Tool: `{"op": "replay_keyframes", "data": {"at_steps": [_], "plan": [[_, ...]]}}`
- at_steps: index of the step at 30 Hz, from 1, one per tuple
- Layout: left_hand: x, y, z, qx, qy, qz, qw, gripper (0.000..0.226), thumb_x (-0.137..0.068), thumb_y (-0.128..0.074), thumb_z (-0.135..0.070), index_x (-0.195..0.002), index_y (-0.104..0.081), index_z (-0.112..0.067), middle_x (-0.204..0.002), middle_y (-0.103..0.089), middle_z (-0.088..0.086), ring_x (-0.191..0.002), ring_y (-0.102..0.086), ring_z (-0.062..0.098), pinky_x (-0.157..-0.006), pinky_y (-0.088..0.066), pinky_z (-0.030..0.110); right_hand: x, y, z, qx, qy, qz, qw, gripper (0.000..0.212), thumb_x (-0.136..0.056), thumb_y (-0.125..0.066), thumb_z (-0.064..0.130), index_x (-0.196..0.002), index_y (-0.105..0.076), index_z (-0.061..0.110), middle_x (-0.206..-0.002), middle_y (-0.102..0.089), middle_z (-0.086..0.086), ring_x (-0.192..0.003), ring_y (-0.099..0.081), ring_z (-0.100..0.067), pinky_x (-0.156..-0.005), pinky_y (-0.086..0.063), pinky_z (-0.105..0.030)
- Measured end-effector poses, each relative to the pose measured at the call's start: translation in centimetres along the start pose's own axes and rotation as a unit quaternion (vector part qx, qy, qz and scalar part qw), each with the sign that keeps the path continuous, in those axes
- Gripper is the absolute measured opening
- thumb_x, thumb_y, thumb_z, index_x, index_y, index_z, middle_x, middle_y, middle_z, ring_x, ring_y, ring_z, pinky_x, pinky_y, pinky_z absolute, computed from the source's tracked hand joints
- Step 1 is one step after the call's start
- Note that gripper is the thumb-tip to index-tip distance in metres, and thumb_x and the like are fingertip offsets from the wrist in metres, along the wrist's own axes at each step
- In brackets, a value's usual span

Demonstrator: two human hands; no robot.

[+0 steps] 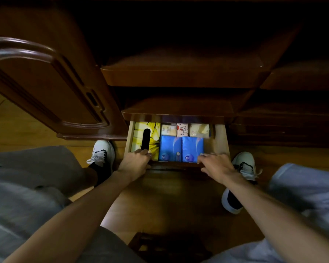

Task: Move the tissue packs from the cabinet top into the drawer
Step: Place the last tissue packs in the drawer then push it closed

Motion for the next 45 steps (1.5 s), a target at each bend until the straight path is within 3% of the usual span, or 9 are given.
{"op": "replay_keyframes", "data": {"at_steps": [4,6,12,16,30,35,38,42,45], "plan": [[2.6,-0.7,0.2,0.087,0.160,-0.125,0.975,0.063,-0.086,-0.070,-0.048,-0.140,-0.053,-0.020,-0.139,-0.051,0.009,-0.134,-0.042,0.031,-0.109,-0.037,0.043,1.7,-1.8,-1.3,-0.091,-0.103,-0.098,0.986,0.058,-0.088,-0.062,0.055,-0.140,-0.046,0.034,-0.145,-0.050,0.005,-0.137,-0.041,-0.019,-0.097,-0.048,-0.037],[5.1,-1.0,-0.2,0.270,0.357,-0.204,0.871,0.092,-0.079,-0.078,-0.043,-0.153,-0.032,-0.012,-0.157,-0.030,0.019,-0.146,-0.026,0.037,-0.119,-0.021,0.046,3.5,-2.9,-1.6,-0.202,-0.247,-0.193,0.928,0.085,-0.080,-0.069,0.056,-0.151,-0.032,0.028,-0.158,-0.032,-0.003,-0.146,-0.028,-0.028,-0.112,-0.037,-0.047],[5.4,-3.8,-5.1,0.828,0.426,-0.109,0.347,0.079,-0.096,-0.061,-0.013,-0.159,-0.017,-0.031,-0.142,-0.056,0.012,-0.132,-0.052,0.033,-0.116,-0.036,0.051,4.9,-7.9,3.9,-0.841,-0.475,-0.144,0.217,0.045,-0.097,-0.055,0.035,-0.140,-0.051,0.020,-0.154,-0.043,-0.009,-0.140,-0.043,-0.025,-0.112,-0.040,-0.044],[4.2,-2.7,-4.5,0.862,0.414,-0.142,0.256,0.078,-0.090,-0.045,0.010,-0.154,-0.027,-0.030,-0.115,-0.061,0.010,-0.121,-0.057,0.028,-0.111,-0.042,0.042,3.1,-6.3,3.8,-0.892,-0.389,-0.205,0.107,0.043,-0.099,-0.046,0.019,-0.142,-0.047,0.016,-0.154,-0.040,-0.007,-0.143,-0.039,-0.025,-0.106,-0.043,-0.042],[-10.6,-3.8,2.7,0.828,0.373,-0.130,0.398,0.057,-0.106,-0.027,-0.015,-0.160,-0.019,-0.029,-0.155,-0.039,0.022,-0.115,-0.058,0.018,-0.114,-0.033,0.043,-11.9,-3.6,-3.0,-0.836,-0.433,-0.155,0.299,0.081,-0.093,-0.029,-0.020,-0.150,-0.042,0.035,-0.155,-0.042,0.003,-0.118,-0.058,-0.007,-0.119,-0.032,-0.037],[-12.0,-4.8,2.7,0.829,0.331,-0.130,0.432,0.091,-0.083,-0.035,-0.007,-0.156,-0.003,-0.050,-0.159,-0.037,0.012,-0.128,-0.052,0.008,-0.120,-0.009,0.054,-13.4,-3.4,-2.6,-0.839,-0.378,-0.150,0.363,0.104,-0.085,-0.030,-0.028,-0.159,-0.011,0.043,-0.167,-0.018,0.005,-0.141,-0.042,-0.007,-0.079,-0.042,-0.024],[-11.3,-3.9,3.5,0.828,0.363,-0.137,0.405,0.060,-0.101,-0.030,-0.014,-0.157,-0.022,-0.033,-0.146,-0.049,0.024,-0.110,-0.058,0.006,-0.123,-0.012,0.053,-12.5,-3.0,-3.6,-0.837,-0.383,-0.142,0.364,0.099,-0.085,-0.029,-0.027,-0.160,-0.019,0.037,-0.163,-0.028,0.000,-0.139,-0.044,-0.010,-0.101,-0.045,-0.027],[-9.9,-2.0,4.4,0.778,0.386,-0.067,0.491,0.048,-0.108,-0.030,-0.031,-0.072,-0.059,-0.019,-0.092,-0.068,0.001,-0.104,-0.059,0.022,-0.106,-0.043,0.045,-10.0,-1.9,-4.6,-0.809,-0.372,-0.115,0.441,0.084,-0.090,-0.035,-0.023,-0.157,-0.033,0.027,-0.158,-0.038,-0.001,-0.123,-0.054,-0.012,-0.114,-0.041,-0.046],[-8.5,0.8,5.2,0.735,0.394,-0.058,0.549,0.024,-0.098,-0.043,-0.009,-0.099,-0.062,-0.024,-0.105,-0.061,0.001,-0.100,-0.055,0.025,-0.095,-0.048,0.041,-8.1,-0.3,-5.2,-0.788,-0.380,-0.137,0.466,0.067,-0.097,-0.043,-0.012,-0.153,-0.042,0.024,-0.155,-0.043,-0.001,-0.120,-0.055,-0.015,-0.108,-0.049,-0.041]]}}
Point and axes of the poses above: each hand's wrist, its own x-axis away from the middle knuckle, its own y-axis out of the back of the hand, z = x × y, the point moved 4 cm from there along -x, towards the middle knuckle
